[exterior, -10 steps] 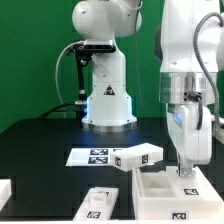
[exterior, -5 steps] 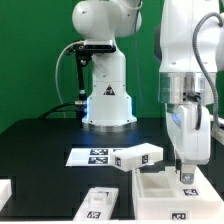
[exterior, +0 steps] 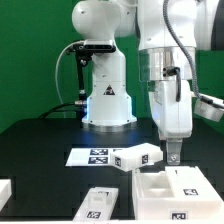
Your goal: Assemble cabinet
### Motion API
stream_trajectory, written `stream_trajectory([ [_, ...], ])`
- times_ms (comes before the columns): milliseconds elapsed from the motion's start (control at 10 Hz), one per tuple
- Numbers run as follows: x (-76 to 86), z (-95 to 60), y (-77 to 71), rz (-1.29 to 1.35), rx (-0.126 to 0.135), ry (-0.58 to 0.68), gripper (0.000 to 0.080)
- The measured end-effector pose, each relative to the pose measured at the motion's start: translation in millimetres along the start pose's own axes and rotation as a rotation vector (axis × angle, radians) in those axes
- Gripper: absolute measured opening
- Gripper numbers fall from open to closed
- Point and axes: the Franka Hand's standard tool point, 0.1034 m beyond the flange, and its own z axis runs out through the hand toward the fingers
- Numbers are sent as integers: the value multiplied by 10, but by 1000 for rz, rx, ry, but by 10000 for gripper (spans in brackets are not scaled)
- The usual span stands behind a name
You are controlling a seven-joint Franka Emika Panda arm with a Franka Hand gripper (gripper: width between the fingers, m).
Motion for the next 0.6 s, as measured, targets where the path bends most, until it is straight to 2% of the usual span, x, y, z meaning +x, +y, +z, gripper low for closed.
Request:
stream_trajectory([
  [200, 35, 4, -2, -21, -1, 2, 796],
  [300, 204, 10, -30, -67, 1, 11, 796],
  [500, 514, 79, -97, -71, 31, 47, 796],
  [600, 524, 102, -95, -80, 30, 54, 796],
])
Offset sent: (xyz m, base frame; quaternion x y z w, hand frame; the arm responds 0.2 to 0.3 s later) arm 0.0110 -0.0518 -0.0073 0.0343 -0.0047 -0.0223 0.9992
